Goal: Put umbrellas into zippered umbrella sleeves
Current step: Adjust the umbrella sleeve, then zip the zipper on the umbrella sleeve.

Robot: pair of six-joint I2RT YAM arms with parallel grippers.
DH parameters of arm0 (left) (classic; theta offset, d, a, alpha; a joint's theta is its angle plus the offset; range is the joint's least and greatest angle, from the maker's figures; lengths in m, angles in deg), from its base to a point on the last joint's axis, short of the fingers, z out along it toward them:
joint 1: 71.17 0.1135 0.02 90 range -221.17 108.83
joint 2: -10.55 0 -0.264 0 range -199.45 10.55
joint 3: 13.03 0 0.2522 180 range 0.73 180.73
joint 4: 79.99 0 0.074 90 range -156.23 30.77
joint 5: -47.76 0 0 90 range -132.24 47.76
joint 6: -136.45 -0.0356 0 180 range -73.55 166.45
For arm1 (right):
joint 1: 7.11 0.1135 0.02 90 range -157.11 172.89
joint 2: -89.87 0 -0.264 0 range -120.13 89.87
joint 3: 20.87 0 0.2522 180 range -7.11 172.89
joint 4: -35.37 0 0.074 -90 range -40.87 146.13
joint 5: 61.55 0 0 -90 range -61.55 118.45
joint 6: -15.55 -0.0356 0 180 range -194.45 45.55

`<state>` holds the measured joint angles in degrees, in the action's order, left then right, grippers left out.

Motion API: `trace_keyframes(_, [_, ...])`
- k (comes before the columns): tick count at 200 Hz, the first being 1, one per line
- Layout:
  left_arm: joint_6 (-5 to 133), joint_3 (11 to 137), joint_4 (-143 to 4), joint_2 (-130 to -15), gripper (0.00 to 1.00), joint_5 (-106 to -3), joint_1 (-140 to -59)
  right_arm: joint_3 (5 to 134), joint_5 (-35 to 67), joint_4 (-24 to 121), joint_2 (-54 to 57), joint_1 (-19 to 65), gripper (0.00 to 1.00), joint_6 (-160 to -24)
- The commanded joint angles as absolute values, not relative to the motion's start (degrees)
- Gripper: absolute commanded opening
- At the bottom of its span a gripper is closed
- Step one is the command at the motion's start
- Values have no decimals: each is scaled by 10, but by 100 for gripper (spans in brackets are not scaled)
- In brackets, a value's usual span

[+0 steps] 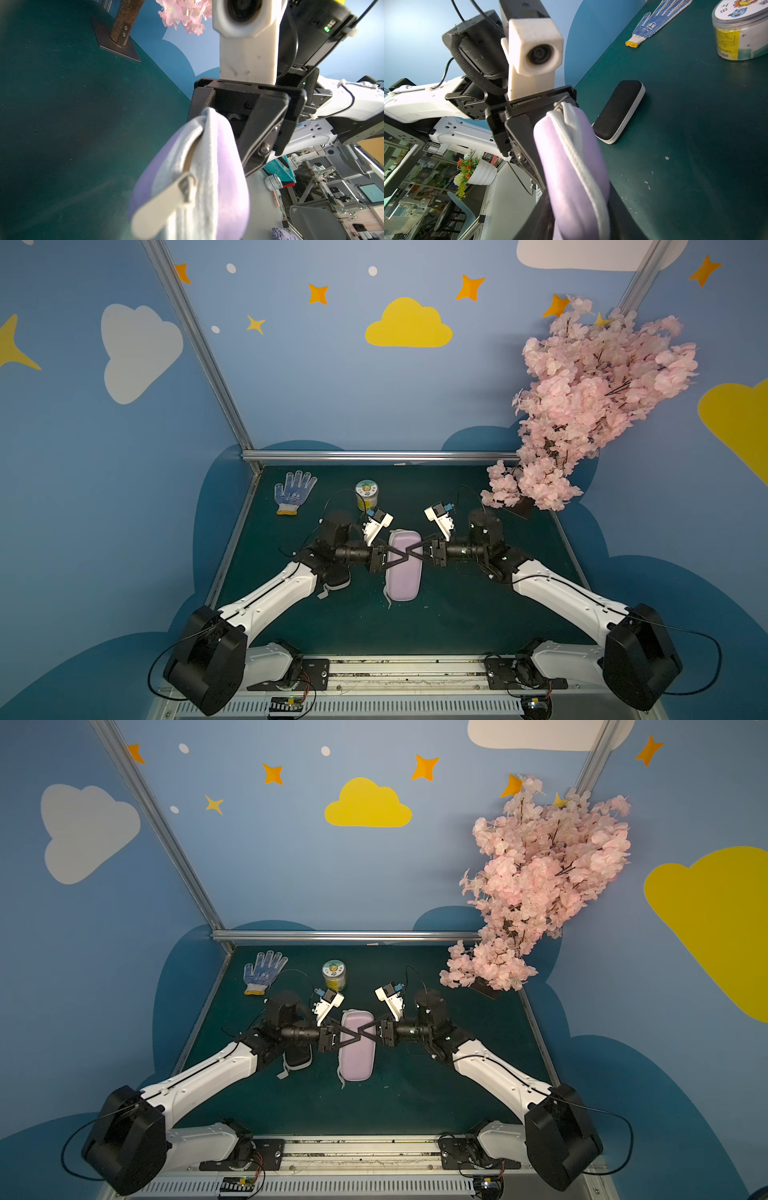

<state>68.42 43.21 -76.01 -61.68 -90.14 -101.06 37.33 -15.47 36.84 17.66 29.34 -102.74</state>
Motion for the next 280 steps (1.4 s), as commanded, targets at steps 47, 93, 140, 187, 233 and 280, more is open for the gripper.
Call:
trace_keyframes(47, [579, 466, -723, -598, 20, -1015, -1040, 394, -281, 347, 185, 227, 59, -1077])
trace_keyframes(93, [514, 475, -705, -587, 19, -990, -1040, 434, -354, 418, 159, 233, 55, -1005])
trace_keyframes(140, [248, 494, -563, -603, 11, -616, -1082, 479, -209, 562, 165, 198, 58, -1027])
trace_keyframes(187, [112, 557, -448, -665, 10, -440, -1136, 522, -47, 755, 158, 221, 60, -1050])
trace_keyframes(233, [72, 712, -173, -804, 8, -186, -1232, 445, -66, 673, 133, 200, 59, -1153])
trace_keyframes(280, [87, 759, -128, -830, 8, -168, -1254, 445, -93, 678, 127, 203, 57, -1177])
